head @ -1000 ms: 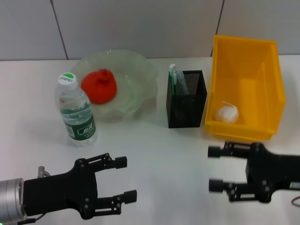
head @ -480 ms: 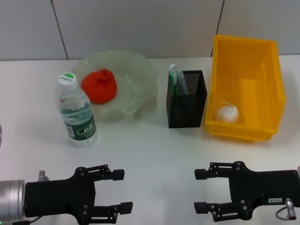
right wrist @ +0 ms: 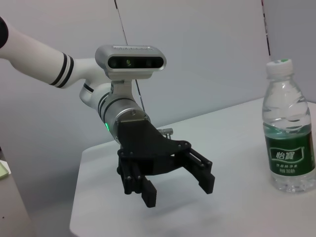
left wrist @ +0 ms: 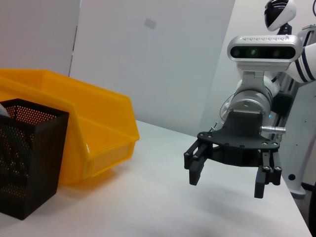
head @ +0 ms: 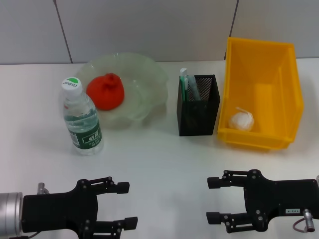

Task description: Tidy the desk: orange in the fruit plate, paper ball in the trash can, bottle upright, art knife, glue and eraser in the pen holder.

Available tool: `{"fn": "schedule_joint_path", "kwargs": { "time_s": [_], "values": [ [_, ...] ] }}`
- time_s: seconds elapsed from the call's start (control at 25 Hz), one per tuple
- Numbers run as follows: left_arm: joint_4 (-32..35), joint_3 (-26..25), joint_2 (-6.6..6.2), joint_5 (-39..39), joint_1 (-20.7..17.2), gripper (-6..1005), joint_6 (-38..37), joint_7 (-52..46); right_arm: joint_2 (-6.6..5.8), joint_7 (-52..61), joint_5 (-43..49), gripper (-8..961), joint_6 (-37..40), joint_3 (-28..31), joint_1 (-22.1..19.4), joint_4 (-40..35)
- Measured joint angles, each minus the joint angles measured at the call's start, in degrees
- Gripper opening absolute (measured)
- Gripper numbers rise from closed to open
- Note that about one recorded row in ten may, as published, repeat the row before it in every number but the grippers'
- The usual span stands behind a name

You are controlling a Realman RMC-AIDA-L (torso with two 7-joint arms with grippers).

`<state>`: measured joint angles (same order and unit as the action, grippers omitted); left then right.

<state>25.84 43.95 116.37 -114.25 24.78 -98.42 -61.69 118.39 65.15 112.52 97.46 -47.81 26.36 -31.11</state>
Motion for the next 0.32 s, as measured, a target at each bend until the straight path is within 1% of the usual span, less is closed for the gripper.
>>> {"fn": "schedule_joint_path", "kwargs": {
  "time_s": [0.32],
  "values": [
    [0.0,0.0,-0.44,0.0,0.0,809,-0.2,-0.2,0.10,0.0,-0.1,768,0.0,0.0,0.2,0.0]
  ]
}}
